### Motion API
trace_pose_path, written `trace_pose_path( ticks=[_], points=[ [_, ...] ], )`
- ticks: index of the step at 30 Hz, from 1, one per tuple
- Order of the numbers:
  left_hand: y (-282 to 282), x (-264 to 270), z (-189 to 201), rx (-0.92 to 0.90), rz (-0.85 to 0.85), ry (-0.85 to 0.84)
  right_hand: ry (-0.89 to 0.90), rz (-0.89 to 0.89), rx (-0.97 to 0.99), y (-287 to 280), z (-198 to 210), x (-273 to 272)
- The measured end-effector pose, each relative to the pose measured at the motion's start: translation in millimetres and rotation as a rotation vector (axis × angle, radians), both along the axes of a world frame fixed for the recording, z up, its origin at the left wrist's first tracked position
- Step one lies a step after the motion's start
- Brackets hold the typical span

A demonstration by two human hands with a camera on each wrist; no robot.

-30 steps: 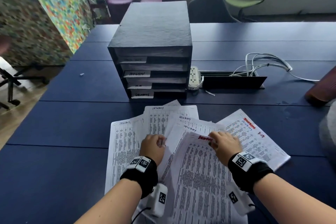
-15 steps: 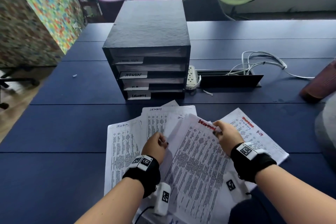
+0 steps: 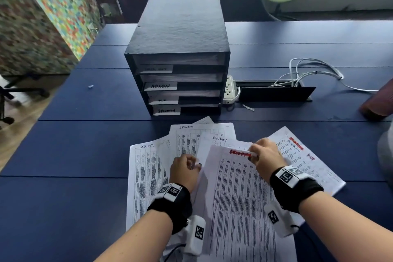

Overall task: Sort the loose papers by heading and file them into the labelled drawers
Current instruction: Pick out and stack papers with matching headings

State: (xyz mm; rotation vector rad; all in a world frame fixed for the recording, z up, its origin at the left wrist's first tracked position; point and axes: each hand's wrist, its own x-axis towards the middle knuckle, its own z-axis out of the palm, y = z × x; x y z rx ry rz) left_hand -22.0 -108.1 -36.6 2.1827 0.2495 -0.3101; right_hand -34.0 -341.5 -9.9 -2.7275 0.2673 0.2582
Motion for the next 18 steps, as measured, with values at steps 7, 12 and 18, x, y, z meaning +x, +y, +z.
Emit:
trace_pose_path(
  ticks=[7, 12, 18],
  points=[
    [-2.4, 3.7, 8.3, -0.055, -0.063, 0.085, 0.087, -0.050, 0.070, 10.3, 5.5, -13.0],
    [2.2, -2.6, 9.5, -0.094, -0.168, 0.058, 0.013, -0.146, 0.131, -6.7, 14.5, 3.5],
    [15.9, -6.2, 5.4, -0.205, -0.252, 0.078, 0.150, 0.006, 0.113, -0.2, 19.4, 5.8]
  ],
)
